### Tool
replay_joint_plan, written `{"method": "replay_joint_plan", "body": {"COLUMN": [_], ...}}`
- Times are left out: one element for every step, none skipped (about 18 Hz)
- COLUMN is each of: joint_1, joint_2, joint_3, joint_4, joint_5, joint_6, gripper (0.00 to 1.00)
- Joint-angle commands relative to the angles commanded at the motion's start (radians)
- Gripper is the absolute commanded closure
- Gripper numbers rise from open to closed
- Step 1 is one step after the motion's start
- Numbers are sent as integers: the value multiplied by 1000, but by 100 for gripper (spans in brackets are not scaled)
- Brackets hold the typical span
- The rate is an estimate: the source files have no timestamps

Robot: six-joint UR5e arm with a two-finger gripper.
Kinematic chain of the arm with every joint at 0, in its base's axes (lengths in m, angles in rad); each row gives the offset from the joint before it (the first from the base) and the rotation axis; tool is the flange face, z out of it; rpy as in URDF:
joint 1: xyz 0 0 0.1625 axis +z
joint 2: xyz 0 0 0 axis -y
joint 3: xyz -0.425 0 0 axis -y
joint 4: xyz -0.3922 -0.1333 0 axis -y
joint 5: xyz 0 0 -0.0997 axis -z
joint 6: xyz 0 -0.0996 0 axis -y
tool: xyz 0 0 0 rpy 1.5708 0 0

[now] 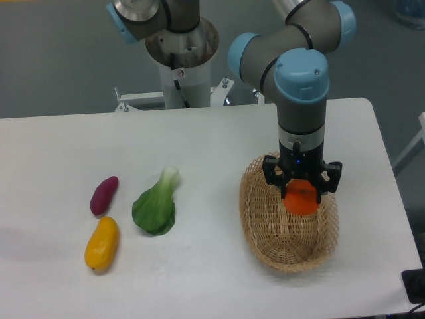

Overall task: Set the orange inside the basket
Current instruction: 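Lower the gripper holding the orange into the wicker basket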

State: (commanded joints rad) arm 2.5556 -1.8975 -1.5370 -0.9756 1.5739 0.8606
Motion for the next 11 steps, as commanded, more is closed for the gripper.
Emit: {"method": "replay_joint_plan", "body": {"joint_1": [0, 0, 0, 3, 6, 6, 6, 6, 8, 11, 14], "joint_2": [0, 0, 0, 0, 2, 2, 2, 2, 6, 14, 15], "joint_3": [-5, -8, -9, -14, -23, -35, -41, -52, -67, -81, -95], "joint_4": [0, 0, 0, 0, 2, 9, 9, 9, 11, 12, 14], "joint_5": [0, 0, 0, 0, 0, 2, 2, 3, 8, 8, 8], "joint_6": [0, 0, 0, 0, 0, 2, 9, 26, 41, 55, 69], "gripper": [33, 33, 33, 33, 33, 33, 33, 33, 33, 33, 33]}}
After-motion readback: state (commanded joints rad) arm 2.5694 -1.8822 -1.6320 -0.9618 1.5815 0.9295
